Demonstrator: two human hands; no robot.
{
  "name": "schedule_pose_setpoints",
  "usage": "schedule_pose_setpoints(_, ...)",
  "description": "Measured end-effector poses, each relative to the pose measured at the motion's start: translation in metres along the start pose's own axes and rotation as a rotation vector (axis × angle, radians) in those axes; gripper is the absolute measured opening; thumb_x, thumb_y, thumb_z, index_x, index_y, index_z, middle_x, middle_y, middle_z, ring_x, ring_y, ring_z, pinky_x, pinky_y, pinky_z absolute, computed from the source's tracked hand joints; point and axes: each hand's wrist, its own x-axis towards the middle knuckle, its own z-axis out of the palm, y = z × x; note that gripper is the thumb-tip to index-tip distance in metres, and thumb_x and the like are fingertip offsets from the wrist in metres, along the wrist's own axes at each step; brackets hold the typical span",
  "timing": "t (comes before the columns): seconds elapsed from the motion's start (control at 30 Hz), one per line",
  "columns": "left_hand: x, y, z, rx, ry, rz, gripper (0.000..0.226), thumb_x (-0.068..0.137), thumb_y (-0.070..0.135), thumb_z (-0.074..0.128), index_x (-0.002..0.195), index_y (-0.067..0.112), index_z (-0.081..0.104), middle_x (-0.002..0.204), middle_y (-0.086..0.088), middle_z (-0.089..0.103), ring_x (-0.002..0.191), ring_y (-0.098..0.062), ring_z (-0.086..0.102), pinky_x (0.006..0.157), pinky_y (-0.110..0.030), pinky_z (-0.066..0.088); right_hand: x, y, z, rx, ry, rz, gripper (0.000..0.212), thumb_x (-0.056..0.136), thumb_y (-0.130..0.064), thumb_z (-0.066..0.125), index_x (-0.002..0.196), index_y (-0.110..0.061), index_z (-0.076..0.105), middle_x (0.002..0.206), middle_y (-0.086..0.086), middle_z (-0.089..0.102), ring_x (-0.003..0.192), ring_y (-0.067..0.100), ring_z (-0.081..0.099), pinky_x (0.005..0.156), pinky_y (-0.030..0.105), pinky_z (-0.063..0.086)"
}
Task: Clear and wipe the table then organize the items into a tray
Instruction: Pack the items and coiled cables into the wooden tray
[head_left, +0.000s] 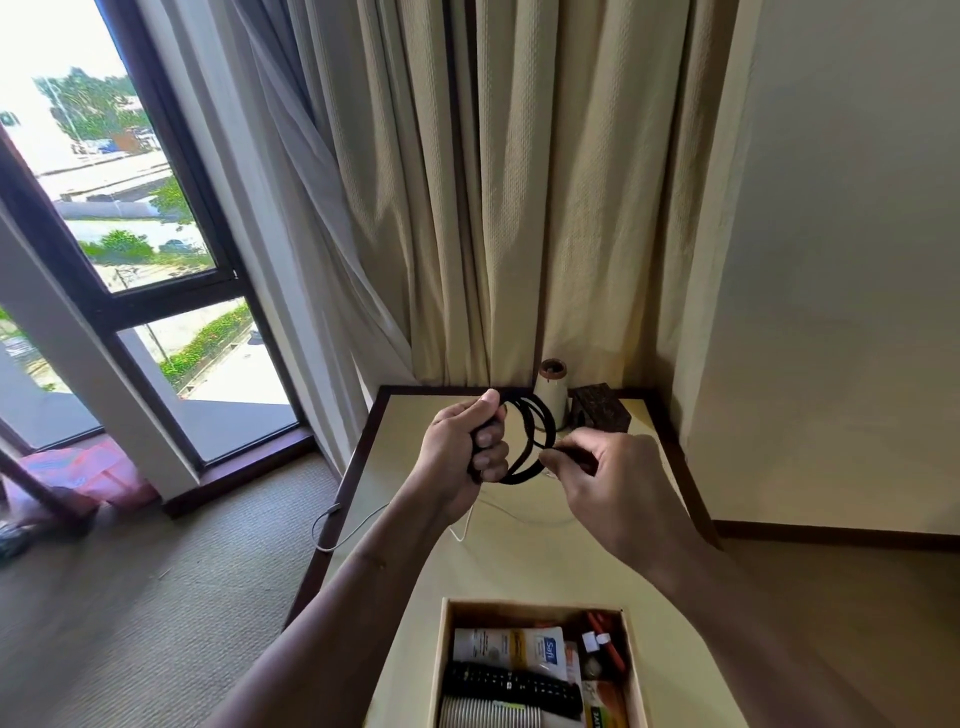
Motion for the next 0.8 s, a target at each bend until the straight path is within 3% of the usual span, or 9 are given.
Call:
schedule_pose_setpoints(0.1,0.002,-0.002,-0.003,-0.044,0.008,-0.020,0.030,0.107,0.026,0.051,0.081,0.011,0.055,0.057,0.003,0.030,0.041,-0.008,0.026,0.040,-0.020,0.024,0.001,0.002,-0.001,0.015,0.037,-0.079,0.015,0.100,-0.030,0.063,0.099,-0.020,0.074,0.072,-0.013,0.066,0.060,0.001,0.060,0.050,0.012,0.039)
schedule_pose_setpoints(0.17,0.000,-0.001,-0.005,-0.141,-0.019,-0.046,0.030,0.107,0.026,0.050,0.082,0.011,0.056,0.056,0.004,0.031,0.039,-0.006,0.026,0.037,-0.020,0.025,0.000,0.011,0.001,-0.036,0.081,-0.109,0.014,0.100,-0.031,0.062,0.099,-0.021,0.071,0.082,-0.013,0.065,0.073,0.003,0.060,0.061,0.014,0.043)
schedule_pose_setpoints(0.3,-0.005,0.006,-0.007,-0.305,-0.116,-0.109,0.028,0.106,0.026,0.050,0.083,0.012,0.057,0.055,0.007,0.033,0.036,-0.003,0.027,0.035,-0.018,0.026,-0.002,0.031,0.005,-0.379,0.164,-0.168,0.015,0.094,-0.029,0.070,0.104,-0.020,0.075,0.105,-0.002,0.062,0.099,0.018,0.050,0.081,0.033,0.045)
schedule_pose_setpoints(0.4,-0.008,0.006,-0.005,-0.343,-0.169,-0.146,0.026,0.105,0.026,0.050,0.084,0.012,0.057,0.055,0.008,0.034,0.036,-0.002,0.027,0.035,-0.017,0.025,0.000,0.034,0.009,-0.519,0.186,-0.228,0.022,0.087,-0.023,0.078,0.109,-0.020,0.078,0.106,0.002,0.063,0.100,0.021,0.049,0.085,0.033,0.038)
schedule_pose_setpoints(0.47,-0.010,0.004,-0.001,-0.354,-0.195,-0.165,0.026,0.104,0.026,0.051,0.084,0.012,0.057,0.055,0.008,0.034,0.036,-0.002,0.027,0.034,-0.017,0.026,0.000,0.033,0.017,-0.346,0.191,-0.200,0.028,0.086,-0.010,0.077,0.114,-0.011,0.076,0.102,0.003,0.067,0.095,0.019,0.057,0.083,0.036,0.054)
schedule_pose_setpoints(0.53,-0.010,0.002,0.004,-0.354,-0.208,-0.173,0.025,0.105,0.026,0.051,0.085,0.012,0.057,0.055,0.008,0.034,0.037,-0.002,0.027,0.034,-0.018,0.028,0.000,0.027,0.022,0.015,0.233,-0.049,0.030,0.087,-0.002,0.075,0.117,-0.008,0.075,0.103,0.002,0.074,0.094,0.013,0.069,0.086,0.038,0.062)
schedule_pose_setpoints(0.63,-0.010,0.001,0.005,-0.359,-0.215,-0.166,0.025,0.105,0.026,0.050,0.086,0.011,0.057,0.055,0.008,0.034,0.037,-0.002,0.028,0.034,-0.018,0.029,-0.001,0.019,0.021,0.478,0.142,0.212,0.029,0.090,-0.004,0.072,0.112,-0.023,0.077,0.107,-0.005,0.078,0.095,0.009,0.073,0.083,0.028,0.061)
schedule_pose_setpoints(0.7,-0.009,0.001,0.003,-0.357,-0.217,-0.171,0.025,0.105,0.026,0.050,0.086,0.011,0.057,0.055,0.008,0.034,0.037,-0.002,0.028,0.034,-0.018,0.029,-0.002,0.018,0.021,0.623,0.068,0.253,0.030,0.092,-0.004,0.070,0.109,-0.028,0.077,0.107,-0.007,0.078,0.096,0.010,0.072,0.079,0.024,0.059)
schedule_pose_setpoints(0.8,-0.009,-0.001,0.004,-0.357,-0.223,-0.183,0.024,0.104,0.025,0.051,0.085,0.011,0.057,0.055,0.008,0.034,0.037,-0.002,0.029,0.034,-0.018,0.029,-0.002,0.020,0.021,0.723,0.066,0.288,0.026,0.093,-0.003,0.066,0.108,-0.021,0.078,0.107,-0.003,0.077,0.101,0.015,0.072,0.083,0.028,0.061)
